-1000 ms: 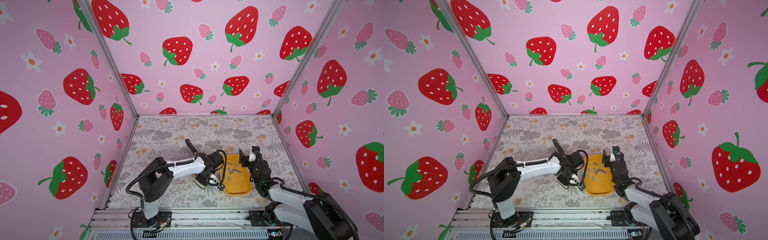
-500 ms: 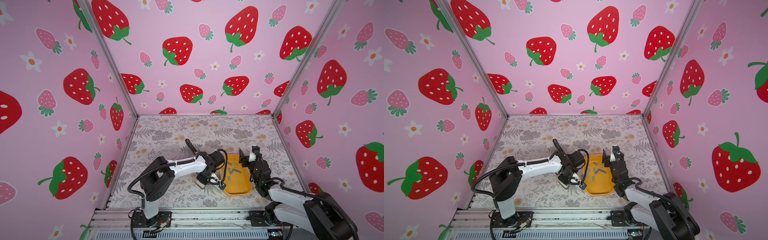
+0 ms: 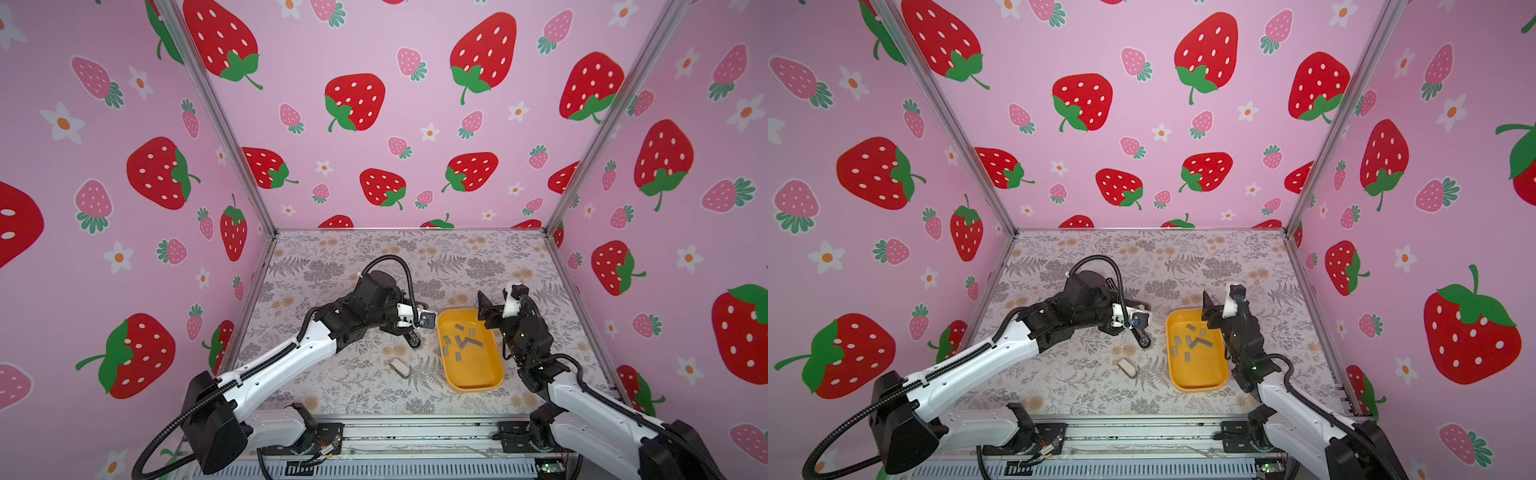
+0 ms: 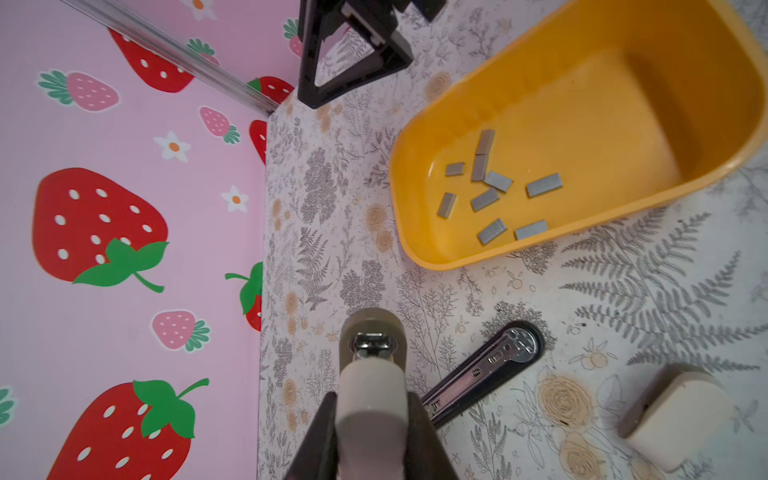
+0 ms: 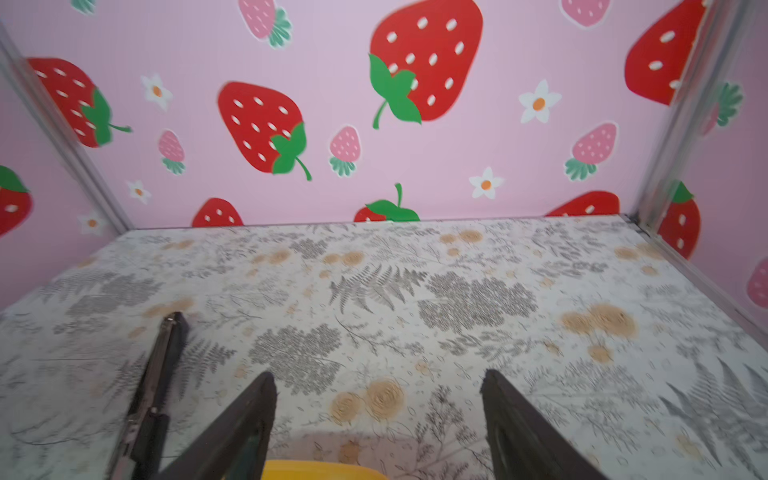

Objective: Load the staples into the stapler

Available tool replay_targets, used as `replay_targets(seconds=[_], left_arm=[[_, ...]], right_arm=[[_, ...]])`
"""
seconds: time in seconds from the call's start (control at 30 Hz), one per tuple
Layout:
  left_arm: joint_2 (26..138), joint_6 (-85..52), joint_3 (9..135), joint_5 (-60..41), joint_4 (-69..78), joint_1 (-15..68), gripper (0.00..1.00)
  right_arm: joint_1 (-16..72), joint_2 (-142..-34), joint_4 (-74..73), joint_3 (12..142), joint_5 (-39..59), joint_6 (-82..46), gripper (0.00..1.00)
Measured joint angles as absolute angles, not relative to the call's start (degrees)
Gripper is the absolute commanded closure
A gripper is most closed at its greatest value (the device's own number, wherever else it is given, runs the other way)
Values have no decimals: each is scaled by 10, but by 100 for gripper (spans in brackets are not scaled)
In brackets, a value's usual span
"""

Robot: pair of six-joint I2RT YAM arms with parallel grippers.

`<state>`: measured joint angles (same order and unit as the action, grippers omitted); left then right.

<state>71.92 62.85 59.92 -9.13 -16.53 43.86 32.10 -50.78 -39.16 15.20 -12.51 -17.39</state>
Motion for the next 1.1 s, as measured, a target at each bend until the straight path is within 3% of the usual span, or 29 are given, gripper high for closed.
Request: replay_targets(seconds=[0.17, 0.37, 0.63, 1.1], left_arm=[[707, 614, 589, -68, -142, 439, 100], [699, 608, 579, -49, -142, 439, 100], [681, 604, 570, -45, -139, 449, 100], [681, 619, 569, -36, -144, 462, 100]], right_arm=[[398, -458, -369, 192, -51, -225, 26], [498, -527, -355, 255, -11, -242, 33], [524, -648, -349, 285, 10, -258, 36], [530, -655, -350, 290, 0, -263, 52]])
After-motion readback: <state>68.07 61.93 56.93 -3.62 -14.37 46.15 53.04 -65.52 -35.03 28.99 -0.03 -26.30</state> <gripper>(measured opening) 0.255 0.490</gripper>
